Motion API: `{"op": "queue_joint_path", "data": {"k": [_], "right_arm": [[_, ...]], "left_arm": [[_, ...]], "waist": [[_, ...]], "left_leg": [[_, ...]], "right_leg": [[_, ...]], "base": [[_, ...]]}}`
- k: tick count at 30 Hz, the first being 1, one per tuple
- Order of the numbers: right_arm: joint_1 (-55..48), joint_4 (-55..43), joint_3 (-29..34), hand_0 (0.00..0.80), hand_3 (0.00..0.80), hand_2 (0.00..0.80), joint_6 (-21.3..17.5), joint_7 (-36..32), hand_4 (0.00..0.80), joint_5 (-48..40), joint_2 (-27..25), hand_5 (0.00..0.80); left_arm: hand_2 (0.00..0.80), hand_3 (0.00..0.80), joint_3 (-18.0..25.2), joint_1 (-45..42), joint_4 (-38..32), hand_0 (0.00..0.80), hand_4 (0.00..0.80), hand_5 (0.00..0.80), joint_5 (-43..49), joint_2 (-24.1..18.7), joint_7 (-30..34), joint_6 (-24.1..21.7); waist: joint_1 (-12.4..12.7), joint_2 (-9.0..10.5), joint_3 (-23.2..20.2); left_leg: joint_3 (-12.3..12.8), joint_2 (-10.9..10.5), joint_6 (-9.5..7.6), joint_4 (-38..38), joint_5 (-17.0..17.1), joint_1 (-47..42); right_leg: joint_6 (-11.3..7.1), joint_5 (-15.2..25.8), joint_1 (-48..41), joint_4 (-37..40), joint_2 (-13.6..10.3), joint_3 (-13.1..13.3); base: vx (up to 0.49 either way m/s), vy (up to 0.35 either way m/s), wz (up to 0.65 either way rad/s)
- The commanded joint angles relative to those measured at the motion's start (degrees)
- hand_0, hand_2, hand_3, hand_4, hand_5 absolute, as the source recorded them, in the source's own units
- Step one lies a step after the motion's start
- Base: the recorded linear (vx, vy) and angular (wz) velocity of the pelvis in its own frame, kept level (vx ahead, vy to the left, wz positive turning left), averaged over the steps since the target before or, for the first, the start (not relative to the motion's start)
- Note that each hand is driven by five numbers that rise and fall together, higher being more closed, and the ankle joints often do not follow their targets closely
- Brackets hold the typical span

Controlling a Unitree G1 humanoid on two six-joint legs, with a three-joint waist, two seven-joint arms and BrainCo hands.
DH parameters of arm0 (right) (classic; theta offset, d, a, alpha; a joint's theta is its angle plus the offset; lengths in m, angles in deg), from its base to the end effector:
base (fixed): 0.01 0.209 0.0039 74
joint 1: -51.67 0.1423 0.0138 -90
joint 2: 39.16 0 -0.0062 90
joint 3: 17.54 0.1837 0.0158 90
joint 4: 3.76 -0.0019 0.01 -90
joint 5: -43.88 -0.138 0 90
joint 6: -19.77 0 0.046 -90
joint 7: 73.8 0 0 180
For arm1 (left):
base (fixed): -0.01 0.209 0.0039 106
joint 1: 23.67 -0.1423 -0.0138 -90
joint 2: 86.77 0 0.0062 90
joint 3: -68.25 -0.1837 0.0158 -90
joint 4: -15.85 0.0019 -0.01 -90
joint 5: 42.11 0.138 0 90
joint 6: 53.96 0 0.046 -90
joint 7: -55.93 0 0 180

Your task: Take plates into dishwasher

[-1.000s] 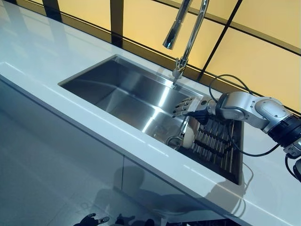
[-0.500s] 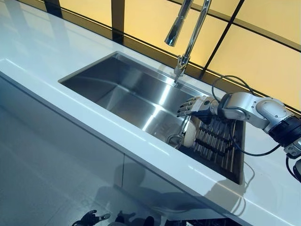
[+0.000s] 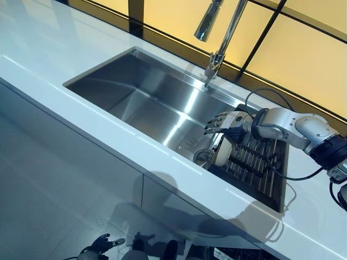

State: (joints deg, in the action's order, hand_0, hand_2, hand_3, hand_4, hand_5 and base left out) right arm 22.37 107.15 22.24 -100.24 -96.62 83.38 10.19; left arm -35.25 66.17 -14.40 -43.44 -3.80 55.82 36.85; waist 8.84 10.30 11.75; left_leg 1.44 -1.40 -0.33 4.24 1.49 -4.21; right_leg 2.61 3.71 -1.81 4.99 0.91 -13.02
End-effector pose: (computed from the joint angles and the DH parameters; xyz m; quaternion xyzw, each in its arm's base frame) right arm 0.3095 -0.1950 0.2159 -0.8339 -0.1331 0.3625 0.3943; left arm 0.0999 0.2629 -0.0915 0.2199 0.5119 0.0070 0.8304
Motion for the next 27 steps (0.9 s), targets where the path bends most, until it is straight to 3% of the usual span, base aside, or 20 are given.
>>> {"op": "queue_joint_path", "data": {"k": [1, 3, 4, 5, 6, 7, 27], "right_arm": [[2.3, 2.6, -1.0, 0.000, 0.000, 0.000, 2.5, 0.9, 0.000, 1.1, -0.6, 0.000], [2.2, 2.7, -1.0, 0.000, 0.000, 0.000, 2.7, 1.0, 0.000, 1.0, -0.6, 0.000], [2.2, 2.6, -1.0, 0.116, 0.116, 0.116, 2.9, 1.0, 0.116, 1.0, -0.6, 0.116], [2.1, 2.5, -0.9, 0.392, 0.392, 0.392, 3.1, 1.0, 0.392, 1.1, -0.5, 0.392], [2.0, 2.5, -0.8, 0.546, 0.546, 0.546, 3.1, 1.0, 0.546, 1.1, -0.5, 0.546], [2.0, 2.5, -0.8, 0.800, 0.800, 0.800, 3.1, 1.1, 0.800, 1.2, -0.5, 0.800], [1.4, 2.6, 0.0, 0.800, 0.800, 0.800, 1.7, 0.6, 0.800, 1.1, -1.8, 0.800]], "left_arm": [[0.000, 0.000, -1.2, 1.9, -1.3, 0.000, 0.000, 0.000, -1.0, -1.3, -0.6, -0.5], [0.000, 0.000, -1.3, 2.0, -1.4, 0.000, 0.000, 0.000, -1.0, -1.4, -0.6, -0.7], [0.000, 0.000, -1.3, 2.0, -1.5, 0.000, 0.000, 0.000, -1.0, -1.4, -0.7, -0.6], [0.000, 0.000, -1.3, 2.0, -1.6, 0.000, 0.000, 0.000, -1.0, -1.4, -0.8, -0.6], [0.000, 0.000, -1.3, 2.0, -1.6, 0.000, 0.000, 0.000, -1.0, -1.3, -0.8, -0.6], [0.000, 0.000, -1.3, 1.9, -1.7, 0.000, 0.000, 0.000, -1.0, -1.3, -0.8, -0.6], [0.000, 0.000, -0.7, 1.7, -2.2, 0.000, 0.000, 0.000, -0.7, -1.1, -0.7, -0.2]], "waist": [[0.7, 0.73, 1.6], [0.7, 0.79, 1.8], [0.7, 0.83, 1.9], [0.7, 0.83, 2.0], [0.7, 0.83, 2.0], [0.7, 0.83, 2.0], [0.4, 0.91, 1.2]], "left_leg": [[1.4, 1.1, -1.64, -3.5, -5.5, 3.3], [1.3, 1.1, -1.66, -3.8, -5.5, 3.5], [1.3, 1.1, -1.65, -3.8, -5.5, 3.6], [1.2, 1.0, -1.68, -3.7, -5.5, 3.6], [1.2, 1.0, -1.68, -3.7, -5.5, 3.6], [1.2, 1.0, -1.68, -3.7, -5.4, 3.5], [1.4, 1.0, -1.69, -3.2, -5.3, 3.0]], "right_leg": [[-2.71, -5.3, -2.5, 0.0, 0.3, -0.5], [-2.72, -5.2, -2.5, 0.0, 0.3, -0.5], [-2.71, -5.2, -2.4, 0.0, 0.4, -0.5], [-2.70, -5.2, -2.4, 0.0, 0.4, -0.5], [-2.69, -5.2, -2.4, 0.0, 0.4, -0.5], [-2.70, -5.2, -2.4, 0.0, 0.4, -0.5], [-2.79, -5.4, -2.6, -0.3, 0.2, -0.5]], "base": [[0.000, 0.000, 0.00], [0.000, 0.000, 0.00], [0.000, 0.000, 0.00], [0.000, 0.000, 0.00], [0.000, 0.000, 0.00], [0.000, 0.000, 0.00], [0.000, 0.000, 0.00]]}}
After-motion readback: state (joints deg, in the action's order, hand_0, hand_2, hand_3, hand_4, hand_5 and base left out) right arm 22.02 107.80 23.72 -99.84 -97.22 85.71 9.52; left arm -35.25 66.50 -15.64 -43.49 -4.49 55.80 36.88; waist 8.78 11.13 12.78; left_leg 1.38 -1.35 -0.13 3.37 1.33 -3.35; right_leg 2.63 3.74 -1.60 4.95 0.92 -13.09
